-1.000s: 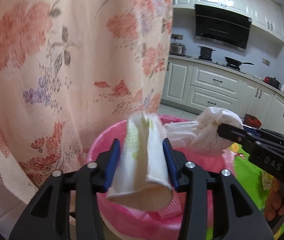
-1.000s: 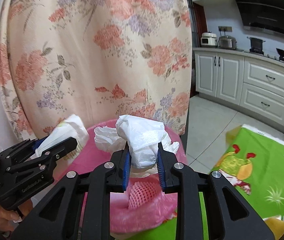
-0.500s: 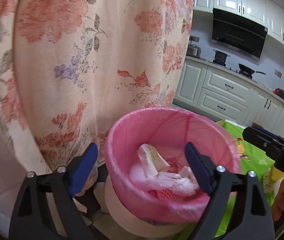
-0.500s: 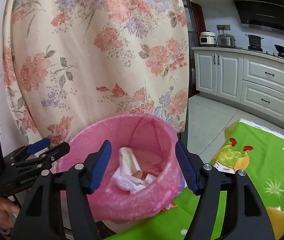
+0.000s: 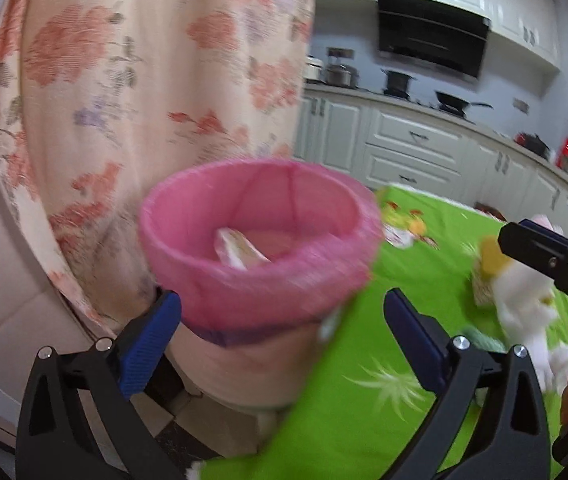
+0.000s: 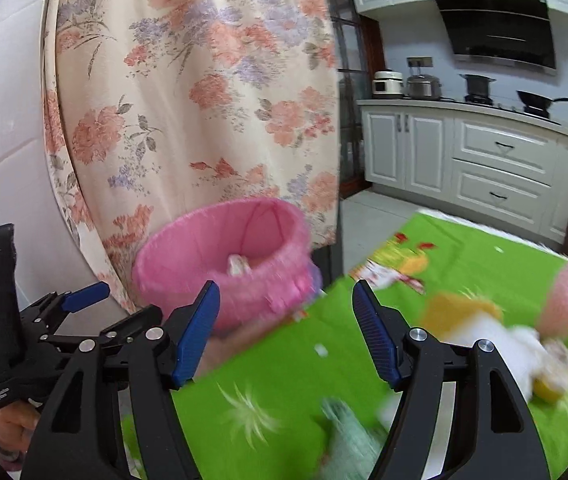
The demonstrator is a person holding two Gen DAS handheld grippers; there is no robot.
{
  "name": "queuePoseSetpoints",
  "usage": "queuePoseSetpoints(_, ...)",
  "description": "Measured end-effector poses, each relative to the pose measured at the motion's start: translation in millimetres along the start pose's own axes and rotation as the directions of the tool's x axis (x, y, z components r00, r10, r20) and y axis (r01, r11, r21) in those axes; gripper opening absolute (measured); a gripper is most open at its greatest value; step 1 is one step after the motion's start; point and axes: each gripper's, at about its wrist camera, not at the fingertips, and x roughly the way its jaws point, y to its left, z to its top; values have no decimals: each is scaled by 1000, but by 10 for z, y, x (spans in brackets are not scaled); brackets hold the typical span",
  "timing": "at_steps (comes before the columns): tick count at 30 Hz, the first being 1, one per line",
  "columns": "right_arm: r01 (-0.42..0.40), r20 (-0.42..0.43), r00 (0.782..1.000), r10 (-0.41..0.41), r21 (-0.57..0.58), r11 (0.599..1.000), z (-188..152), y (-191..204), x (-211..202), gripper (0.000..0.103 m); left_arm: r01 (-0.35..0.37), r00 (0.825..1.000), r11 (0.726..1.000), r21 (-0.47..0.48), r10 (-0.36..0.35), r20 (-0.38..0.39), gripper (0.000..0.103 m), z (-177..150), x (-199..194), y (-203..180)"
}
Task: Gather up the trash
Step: 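Move both tools back over the table toward the cloth and tissue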
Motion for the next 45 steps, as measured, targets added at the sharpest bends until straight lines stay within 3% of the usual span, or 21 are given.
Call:
queuePoseSetpoints(10, 170, -45, 985, -166, 118, 978, -629, -686, -662, 66, 137, 991, 983, 120, -137, -10, 98, -267, -78, -918)
queuePoseSetpoints(19, 265, -122, 962, -245, 188, 946, -1035, -1049, -825, 66, 204, 979, 958, 201, -200, -41, 98, -437, -59, -1371)
queuePoseSetpoints(29, 254, -161, 961, -223, 207, 945, -1086, -1074, -707, 66, 208, 978, 956, 205, -201, -57, 98, -492, -2, -1359)
queuePoseSetpoints(39, 288, -222, 945, -240, 219, 932, -1144, -1116, -667, 66, 212, 977, 960, 182, -203, -68, 98, -487, 35, -1304)
queuePoseSetpoints(45, 283, -259, 940, -222, 226, 932, -1180, -1131, -620, 50, 224, 974, 955, 192, -212, -82, 98, -525, 56, -1356)
